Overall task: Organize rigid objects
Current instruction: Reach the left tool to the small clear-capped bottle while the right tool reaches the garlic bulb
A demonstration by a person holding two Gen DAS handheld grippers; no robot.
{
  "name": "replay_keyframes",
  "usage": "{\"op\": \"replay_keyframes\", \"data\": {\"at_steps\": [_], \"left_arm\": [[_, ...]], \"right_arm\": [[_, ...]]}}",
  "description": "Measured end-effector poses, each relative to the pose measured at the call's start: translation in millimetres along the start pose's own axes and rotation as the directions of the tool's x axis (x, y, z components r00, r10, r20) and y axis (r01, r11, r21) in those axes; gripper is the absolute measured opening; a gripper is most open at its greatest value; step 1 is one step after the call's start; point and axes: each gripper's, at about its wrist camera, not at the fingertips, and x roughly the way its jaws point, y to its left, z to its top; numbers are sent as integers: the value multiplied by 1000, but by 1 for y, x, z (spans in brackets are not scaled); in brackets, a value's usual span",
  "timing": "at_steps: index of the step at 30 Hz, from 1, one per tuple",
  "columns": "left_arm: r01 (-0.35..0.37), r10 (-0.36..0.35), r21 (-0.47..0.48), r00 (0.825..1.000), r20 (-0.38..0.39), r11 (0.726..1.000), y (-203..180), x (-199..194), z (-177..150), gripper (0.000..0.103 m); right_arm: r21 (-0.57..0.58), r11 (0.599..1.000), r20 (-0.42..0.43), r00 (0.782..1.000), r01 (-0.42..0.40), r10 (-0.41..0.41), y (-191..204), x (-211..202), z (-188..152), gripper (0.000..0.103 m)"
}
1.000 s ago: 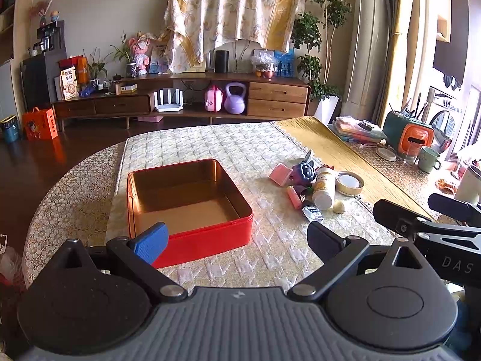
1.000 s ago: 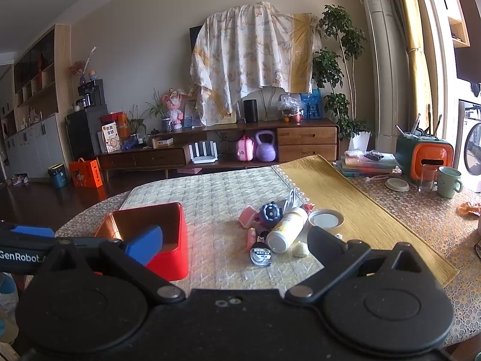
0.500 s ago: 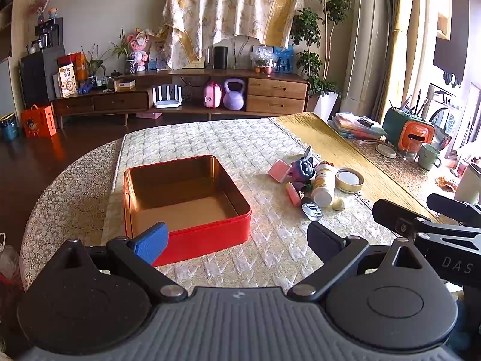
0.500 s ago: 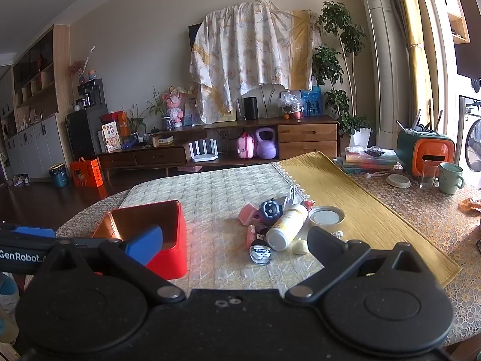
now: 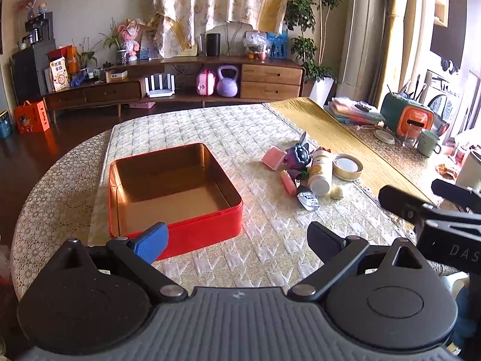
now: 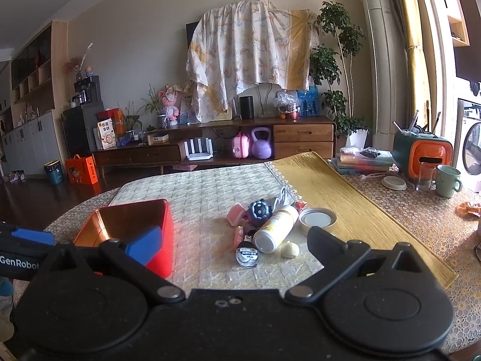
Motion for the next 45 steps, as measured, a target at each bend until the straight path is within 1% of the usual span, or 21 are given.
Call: {"op": "replay_keyframes", "data": {"at_steps": [5,8,12,15,17,22,27,29,34,36,39,40,42,43,45], "left_arm": [[19,-18,33,1000,-17,999,-10,19,8,100],[35,-34,59,999,-25,998,-18,35,13,100],[61,-57,99,998,-41,993,-36,60,21,99],[84,-80,123,996,-43,989,-49,78,26,99],[92,-87,113,995,-53,989,-55,90,28,99],[113,-106,75,990,-88,991,-65,122,36,99],[122,-115,47,984,-133,991,-78,154,39,99],[128,-121,33,981,-153,991,-81,166,39,99],[112,-106,18,975,-195,994,-88,196,38,99],[112,-107,13,972,-212,994,-89,206,38,99],[94,-89,11,970,-228,996,-91,218,39,99],[93,-89,6,968,-233,996,-92,222,39,98],[88,-86,-3,966,-243,996,-92,228,38,95],[90,-90,-11,963,-252,996,-91,231,39,89],[86,-88,-19,960,-267,996,-91,236,38,83]], "right_arm": [[-7,1000,-43,999,26,-26,-28,12,2,103],[-48,998,-76,996,37,-40,-42,25,1,103],[-109,994,-124,992,11,-24,-59,46,1,103],[-139,990,-168,986,-28,5,-71,66,-1,101],[-160,986,-194,981,-54,22,-77,78,-6,100],[-169,981,-245,968,-94,51,-89,106,-15,91],[-178,976,-269,960,-124,73,-94,130,-19,87],[-193,970,-275,957,-150,94,-94,138,-21,85],[-207,957,-297,945,-202,135,-97,157,-25,76],[-213,952,-300,942,-221,151,-98,163,-26,74],[-217,946,-304,938,-241,169,-98,169,-30,73],[-219,943,-308,935,-249,175,-97,171,-31,70],[-224,939,-315,931,-260,183,-97,175,-33,63],[-224,939,-317,931,-261,183,-97,177,-33,61],[-219,938,-314,930,-269,193,-97,179,-34,57]]}}
